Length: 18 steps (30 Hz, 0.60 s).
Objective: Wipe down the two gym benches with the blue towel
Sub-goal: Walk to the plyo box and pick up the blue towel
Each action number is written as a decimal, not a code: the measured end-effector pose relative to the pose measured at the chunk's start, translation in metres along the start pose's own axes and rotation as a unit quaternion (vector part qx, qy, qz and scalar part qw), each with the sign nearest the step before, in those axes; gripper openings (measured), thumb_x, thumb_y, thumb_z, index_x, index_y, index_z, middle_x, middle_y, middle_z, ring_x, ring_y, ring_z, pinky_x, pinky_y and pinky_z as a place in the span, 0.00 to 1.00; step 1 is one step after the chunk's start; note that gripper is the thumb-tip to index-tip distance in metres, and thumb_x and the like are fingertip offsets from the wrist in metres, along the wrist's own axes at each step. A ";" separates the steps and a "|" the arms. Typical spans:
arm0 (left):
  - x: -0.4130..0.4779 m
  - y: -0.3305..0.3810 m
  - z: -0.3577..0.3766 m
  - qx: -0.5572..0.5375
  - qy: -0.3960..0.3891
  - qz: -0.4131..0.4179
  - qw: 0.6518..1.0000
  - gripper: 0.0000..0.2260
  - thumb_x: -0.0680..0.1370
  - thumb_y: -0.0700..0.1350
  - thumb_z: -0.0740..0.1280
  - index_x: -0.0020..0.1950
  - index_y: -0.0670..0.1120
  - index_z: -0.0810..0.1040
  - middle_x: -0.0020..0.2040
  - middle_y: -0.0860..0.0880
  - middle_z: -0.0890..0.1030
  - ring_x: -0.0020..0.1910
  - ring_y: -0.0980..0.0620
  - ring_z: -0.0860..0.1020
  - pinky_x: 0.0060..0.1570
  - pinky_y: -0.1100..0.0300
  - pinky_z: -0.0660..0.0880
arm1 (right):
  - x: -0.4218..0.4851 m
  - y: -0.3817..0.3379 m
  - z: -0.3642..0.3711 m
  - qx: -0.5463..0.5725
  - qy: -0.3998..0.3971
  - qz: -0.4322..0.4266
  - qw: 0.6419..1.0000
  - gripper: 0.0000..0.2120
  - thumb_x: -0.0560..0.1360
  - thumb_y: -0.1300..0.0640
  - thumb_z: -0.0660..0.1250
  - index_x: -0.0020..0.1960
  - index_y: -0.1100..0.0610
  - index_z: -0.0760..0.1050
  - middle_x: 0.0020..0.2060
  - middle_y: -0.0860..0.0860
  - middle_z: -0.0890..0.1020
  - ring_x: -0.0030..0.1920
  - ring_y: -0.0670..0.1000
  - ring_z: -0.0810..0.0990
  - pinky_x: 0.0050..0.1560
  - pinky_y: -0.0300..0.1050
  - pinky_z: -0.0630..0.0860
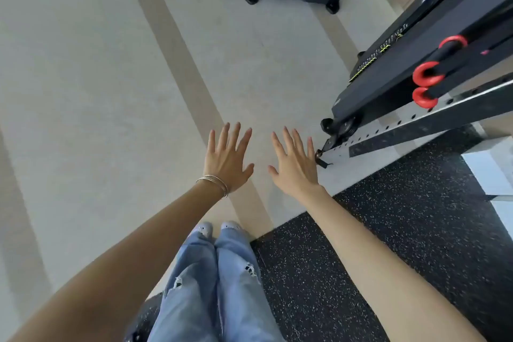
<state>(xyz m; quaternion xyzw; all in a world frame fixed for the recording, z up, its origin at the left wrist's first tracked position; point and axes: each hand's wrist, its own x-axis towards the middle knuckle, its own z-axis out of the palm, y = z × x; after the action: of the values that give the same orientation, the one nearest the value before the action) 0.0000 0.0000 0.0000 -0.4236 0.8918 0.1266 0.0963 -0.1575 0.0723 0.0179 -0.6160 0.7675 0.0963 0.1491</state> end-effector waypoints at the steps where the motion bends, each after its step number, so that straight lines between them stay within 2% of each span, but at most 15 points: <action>1: -0.007 -0.003 0.004 -0.003 -0.011 -0.019 1.000 0.35 0.76 0.61 0.57 0.78 0.50 0.48 0.78 0.45 0.51 0.77 0.42 0.49 0.73 0.40 0.47 | 0.001 -0.006 0.004 -0.005 -0.006 -0.014 1.000 0.36 0.78 0.44 0.59 0.77 0.52 0.44 0.77 0.55 0.47 0.77 0.56 0.44 0.73 0.61 0.41; 12: -0.094 -0.054 0.054 -0.043 -0.031 -0.170 0.984 0.35 0.76 0.60 0.58 0.78 0.49 0.48 0.78 0.44 0.51 0.77 0.42 0.49 0.73 0.40 0.46 | 0.003 -0.091 0.031 -0.056 -0.079 -0.174 0.980 0.35 0.78 0.43 0.58 0.77 0.52 0.43 0.77 0.55 0.46 0.77 0.56 0.42 0.74 0.61 0.41; 18: -0.163 -0.069 0.073 -0.086 -0.040 -0.284 0.954 0.35 0.77 0.60 0.56 0.78 0.49 0.46 0.78 0.44 0.50 0.77 0.43 0.48 0.73 0.41 0.46 | -0.007 -0.150 0.041 -0.091 -0.093 -0.283 0.950 0.35 0.78 0.44 0.58 0.77 0.51 0.44 0.77 0.54 0.46 0.77 0.56 0.43 0.74 0.61 0.42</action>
<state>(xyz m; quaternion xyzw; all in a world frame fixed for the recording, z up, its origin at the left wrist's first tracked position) 0.1599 0.0998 -0.0334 -0.6607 0.7157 0.1874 0.1270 -0.0055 0.0593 -0.0127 -0.8074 0.5321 0.1766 0.1840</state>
